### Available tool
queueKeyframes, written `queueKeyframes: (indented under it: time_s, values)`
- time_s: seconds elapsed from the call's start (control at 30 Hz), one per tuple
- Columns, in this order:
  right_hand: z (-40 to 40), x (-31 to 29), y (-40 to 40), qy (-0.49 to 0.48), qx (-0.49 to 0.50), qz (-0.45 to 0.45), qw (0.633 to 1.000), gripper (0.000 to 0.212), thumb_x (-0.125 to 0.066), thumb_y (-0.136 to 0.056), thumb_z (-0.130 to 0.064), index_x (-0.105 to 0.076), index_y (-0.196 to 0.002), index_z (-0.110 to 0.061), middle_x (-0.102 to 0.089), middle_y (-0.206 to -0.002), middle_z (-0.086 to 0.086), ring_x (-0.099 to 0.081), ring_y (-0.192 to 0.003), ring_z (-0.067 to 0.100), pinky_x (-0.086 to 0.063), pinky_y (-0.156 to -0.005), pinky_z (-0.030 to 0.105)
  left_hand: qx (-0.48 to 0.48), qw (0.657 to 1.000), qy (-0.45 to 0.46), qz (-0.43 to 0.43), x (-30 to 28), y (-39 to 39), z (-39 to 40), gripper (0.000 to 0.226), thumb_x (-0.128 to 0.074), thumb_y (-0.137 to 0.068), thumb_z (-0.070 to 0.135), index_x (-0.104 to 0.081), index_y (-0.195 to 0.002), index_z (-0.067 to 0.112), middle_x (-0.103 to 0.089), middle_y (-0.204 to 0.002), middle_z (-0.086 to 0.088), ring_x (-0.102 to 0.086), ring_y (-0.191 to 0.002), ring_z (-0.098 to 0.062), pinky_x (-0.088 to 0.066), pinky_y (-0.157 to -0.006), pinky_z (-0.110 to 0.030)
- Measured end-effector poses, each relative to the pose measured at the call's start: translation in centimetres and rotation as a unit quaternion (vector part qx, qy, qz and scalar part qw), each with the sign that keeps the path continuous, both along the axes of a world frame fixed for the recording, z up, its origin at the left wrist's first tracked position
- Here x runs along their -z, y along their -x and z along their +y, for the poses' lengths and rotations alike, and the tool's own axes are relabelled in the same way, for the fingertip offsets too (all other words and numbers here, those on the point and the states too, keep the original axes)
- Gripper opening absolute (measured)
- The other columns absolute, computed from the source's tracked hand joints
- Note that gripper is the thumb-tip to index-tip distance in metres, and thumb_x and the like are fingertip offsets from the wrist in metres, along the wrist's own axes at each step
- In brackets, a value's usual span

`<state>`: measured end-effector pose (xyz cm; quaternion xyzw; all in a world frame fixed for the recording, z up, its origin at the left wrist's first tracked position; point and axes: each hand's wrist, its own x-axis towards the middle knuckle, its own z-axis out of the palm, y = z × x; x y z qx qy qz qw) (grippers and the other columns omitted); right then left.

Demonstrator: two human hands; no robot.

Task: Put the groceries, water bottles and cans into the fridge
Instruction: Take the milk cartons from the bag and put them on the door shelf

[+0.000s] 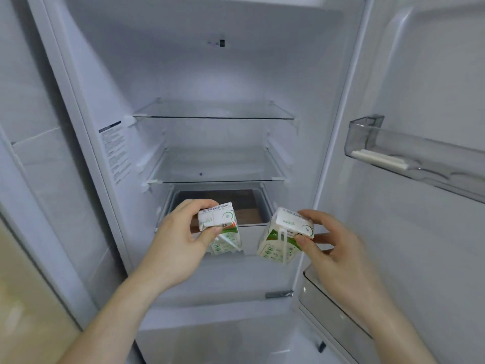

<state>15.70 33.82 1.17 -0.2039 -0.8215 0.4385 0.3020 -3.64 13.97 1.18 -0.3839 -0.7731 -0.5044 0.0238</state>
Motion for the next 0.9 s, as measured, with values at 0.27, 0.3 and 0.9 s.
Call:
queueKeyframes:
  time_s: [0.27, 0.3, 0.9]
  values:
    - [1.2, 0.3, -4.8, -0.005, 0.134, -0.006, 0.991, 0.034, -0.07, -0.095, -0.019, -0.065, -0.113, -0.048, -0.067, -0.104, -0.037, -0.067, -0.091, -0.007, -0.052, -0.066, 0.011, 0.119, 0.992, 0.019, 0.033, -0.5, -1.0, 5.0, 0.037, -0.077, -0.088, 0.018, -0.065, -0.12, 0.031, -0.063, -0.115, 0.021, -0.06, -0.108, 0.001, -0.051, -0.092, -0.025]
    - [1.1, 0.3, -5.4, -0.003, 0.145, -0.012, 0.989, 0.033, -0.07, -0.095, -0.021, -0.065, -0.112, -0.049, -0.066, -0.101, -0.039, -0.066, -0.089, -0.008, -0.05, -0.064, 0.009, 0.131, 0.99, 0.021, 0.04, -0.6, -1.3, 5.5, 0.037, -0.077, -0.088, 0.018, -0.065, -0.121, 0.03, -0.063, -0.115, 0.02, -0.059, -0.108, 0.002, -0.049, -0.091, -0.021]
    - [1.9, 2.5, -10.1, 0.001, 0.228, -0.145, 0.963, 0.031, -0.072, -0.093, -0.025, -0.063, -0.109, -0.049, -0.066, -0.106, -0.036, -0.064, -0.088, -0.017, -0.05, -0.069, 0.017, 0.263, 0.962, 0.047, 0.052, -0.3, -4.3, 11.3, 0.037, -0.075, -0.09, 0.023, -0.063, -0.124, 0.031, -0.061, -0.118, 0.02, -0.059, -0.11, -0.002, -0.05, -0.093, -0.02]
